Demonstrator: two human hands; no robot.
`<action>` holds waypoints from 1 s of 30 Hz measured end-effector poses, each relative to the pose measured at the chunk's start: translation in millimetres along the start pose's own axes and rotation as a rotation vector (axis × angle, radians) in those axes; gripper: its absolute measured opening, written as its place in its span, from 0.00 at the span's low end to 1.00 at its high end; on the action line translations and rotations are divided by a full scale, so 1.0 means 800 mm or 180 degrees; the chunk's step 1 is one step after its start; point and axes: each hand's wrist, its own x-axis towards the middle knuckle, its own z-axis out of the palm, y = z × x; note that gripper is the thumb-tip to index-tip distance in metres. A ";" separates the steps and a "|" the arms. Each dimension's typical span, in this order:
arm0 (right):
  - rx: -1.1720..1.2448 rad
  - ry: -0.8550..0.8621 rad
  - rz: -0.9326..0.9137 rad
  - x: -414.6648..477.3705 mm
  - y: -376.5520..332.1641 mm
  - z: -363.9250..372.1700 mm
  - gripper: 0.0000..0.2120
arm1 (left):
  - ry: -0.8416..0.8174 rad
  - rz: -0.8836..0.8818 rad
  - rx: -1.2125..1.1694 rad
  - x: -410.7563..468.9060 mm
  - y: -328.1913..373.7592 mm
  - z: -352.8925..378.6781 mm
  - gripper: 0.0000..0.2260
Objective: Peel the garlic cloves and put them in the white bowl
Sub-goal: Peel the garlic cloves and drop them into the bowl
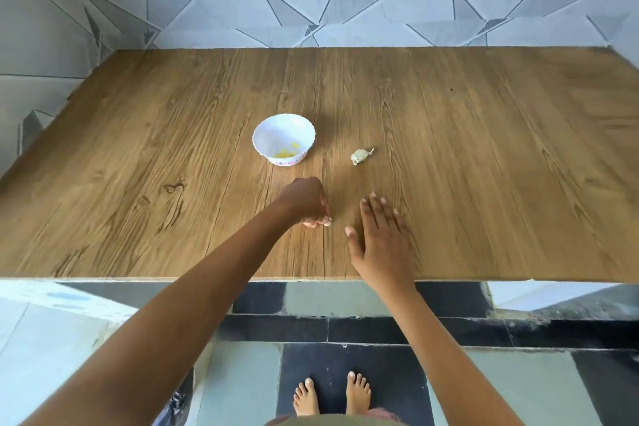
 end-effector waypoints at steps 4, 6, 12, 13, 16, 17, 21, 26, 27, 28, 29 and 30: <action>0.0079 -0.0122 0.0007 0.001 -0.001 0.000 0.28 | 0.0464 0.0082 0.0781 -0.003 0.005 0.016 0.11; 0.0274 -0.0126 -0.0023 0.001 0.001 -0.002 0.27 | 0.0610 0.0145 0.0727 -0.008 0.002 0.019 0.10; 0.2853 -0.0661 0.0229 0.013 -0.007 -0.038 0.16 | 0.0203 0.0151 -0.2673 -0.047 -0.032 0.011 0.02; 0.3336 -0.0916 0.0450 0.018 -0.015 -0.045 0.14 | 0.0161 0.0147 -0.2926 -0.051 -0.035 0.013 0.02; 0.4283 -0.1146 0.1097 0.029 -0.029 -0.053 0.09 | 0.0123 0.0168 -0.3249 -0.056 -0.040 0.017 0.05; 0.4435 -0.1133 0.1199 0.031 -0.031 -0.054 0.07 | 0.0144 0.0167 -0.3254 -0.056 -0.041 0.017 0.05; 0.4381 -0.1051 0.0947 0.040 -0.031 -0.048 0.04 | 0.0217 0.0081 -0.3189 -0.055 -0.044 0.017 0.03; 0.3268 -0.0605 0.0015 0.039 -0.026 -0.024 0.03 | 0.0022 0.0025 -0.2970 -0.053 -0.047 0.014 0.05; 0.2966 -0.0375 -0.0252 0.037 -0.025 -0.017 0.03 | -0.0014 -0.0030 -0.2987 -0.053 -0.046 0.016 0.05; 0.2688 -0.0124 -0.0520 0.035 -0.025 -0.011 0.03 | -0.0059 -0.0106 -0.3062 -0.052 -0.046 0.017 0.06; 0.2424 0.0121 -0.0766 0.033 -0.025 -0.007 0.02 | -0.0110 -0.0202 -0.3192 -0.051 -0.045 0.019 0.06; 0.2165 0.0336 -0.0979 0.033 -0.025 -0.006 0.03 | -0.0160 -0.0320 -0.3353 -0.051 -0.044 0.020 0.06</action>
